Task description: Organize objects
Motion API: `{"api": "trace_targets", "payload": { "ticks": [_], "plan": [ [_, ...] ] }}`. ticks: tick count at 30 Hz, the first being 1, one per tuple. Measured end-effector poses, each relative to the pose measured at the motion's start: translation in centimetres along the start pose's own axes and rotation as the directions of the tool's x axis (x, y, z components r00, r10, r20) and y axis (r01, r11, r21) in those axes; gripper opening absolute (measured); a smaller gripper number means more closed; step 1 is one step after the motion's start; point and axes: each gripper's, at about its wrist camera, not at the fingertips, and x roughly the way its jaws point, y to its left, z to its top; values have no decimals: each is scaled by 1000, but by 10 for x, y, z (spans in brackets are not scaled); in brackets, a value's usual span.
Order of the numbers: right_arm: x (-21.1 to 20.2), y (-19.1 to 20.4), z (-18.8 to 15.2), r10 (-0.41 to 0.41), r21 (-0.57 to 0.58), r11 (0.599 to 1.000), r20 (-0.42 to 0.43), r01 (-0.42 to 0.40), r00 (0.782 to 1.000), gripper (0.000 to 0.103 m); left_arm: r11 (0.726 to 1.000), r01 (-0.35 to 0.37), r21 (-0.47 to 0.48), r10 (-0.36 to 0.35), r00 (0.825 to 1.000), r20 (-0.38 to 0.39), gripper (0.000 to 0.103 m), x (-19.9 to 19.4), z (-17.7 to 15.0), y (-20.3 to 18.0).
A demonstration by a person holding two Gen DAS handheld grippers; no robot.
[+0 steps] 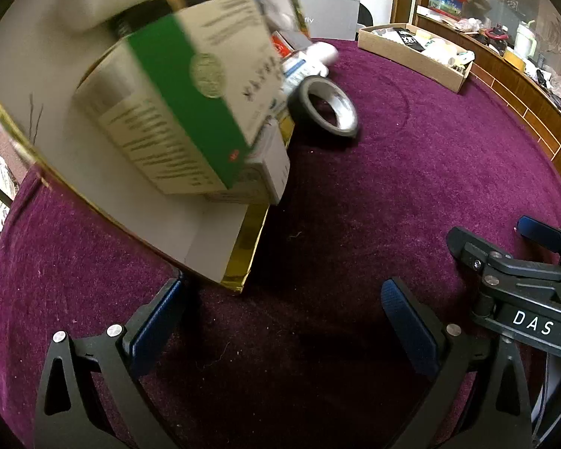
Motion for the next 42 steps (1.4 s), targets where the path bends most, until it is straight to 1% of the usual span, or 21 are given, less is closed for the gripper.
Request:
{"api": "trace_targets", "payload": {
  "ticks": [42],
  "plan": [
    [1, -2, -1, 0, 0, 1000, -1, 0, 1000, 103, 1000, 1, 1, -1, 1000, 1, 102, -4, 0, 0]
  ]
}}
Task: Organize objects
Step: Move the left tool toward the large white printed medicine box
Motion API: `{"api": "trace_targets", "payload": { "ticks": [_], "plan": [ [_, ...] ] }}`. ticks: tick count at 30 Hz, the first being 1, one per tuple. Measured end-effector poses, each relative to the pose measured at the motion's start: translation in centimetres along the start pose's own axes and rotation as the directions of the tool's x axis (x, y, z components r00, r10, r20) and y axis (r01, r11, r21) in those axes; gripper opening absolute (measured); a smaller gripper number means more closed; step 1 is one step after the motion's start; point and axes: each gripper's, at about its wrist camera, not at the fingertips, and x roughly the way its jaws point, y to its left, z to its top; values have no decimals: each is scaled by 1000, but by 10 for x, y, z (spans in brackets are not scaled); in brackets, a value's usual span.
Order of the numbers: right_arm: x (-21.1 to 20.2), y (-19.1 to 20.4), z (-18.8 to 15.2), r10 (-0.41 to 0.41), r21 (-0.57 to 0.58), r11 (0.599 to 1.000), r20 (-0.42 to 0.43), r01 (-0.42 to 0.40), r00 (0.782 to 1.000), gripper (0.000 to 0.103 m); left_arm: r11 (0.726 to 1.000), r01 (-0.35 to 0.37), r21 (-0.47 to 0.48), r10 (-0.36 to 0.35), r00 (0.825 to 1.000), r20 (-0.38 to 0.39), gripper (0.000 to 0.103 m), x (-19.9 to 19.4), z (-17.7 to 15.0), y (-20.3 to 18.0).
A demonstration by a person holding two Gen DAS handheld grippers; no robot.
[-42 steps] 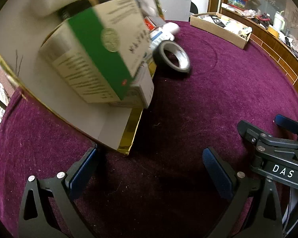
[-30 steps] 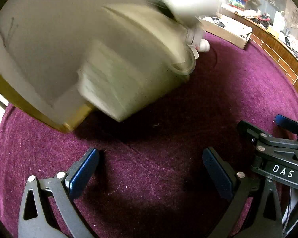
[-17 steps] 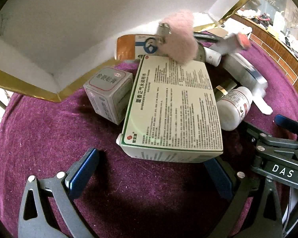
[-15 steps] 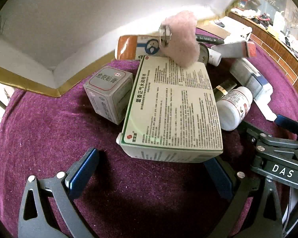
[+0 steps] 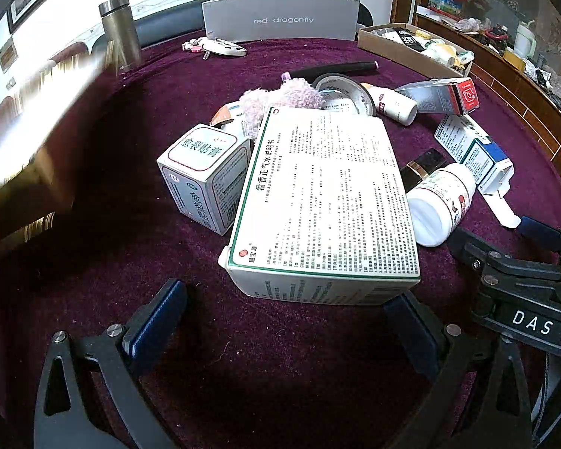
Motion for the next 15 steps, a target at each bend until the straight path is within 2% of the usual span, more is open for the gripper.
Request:
{"api": "trace_targets", "payload": {
  "ticks": [15],
  "plan": [
    [0, 1, 1, -1, 0, 1000, 0, 1, 1000, 103, 1000, 1, 0, -1, 1000, -1, 102, 1, 2, 1]
  ]
}}
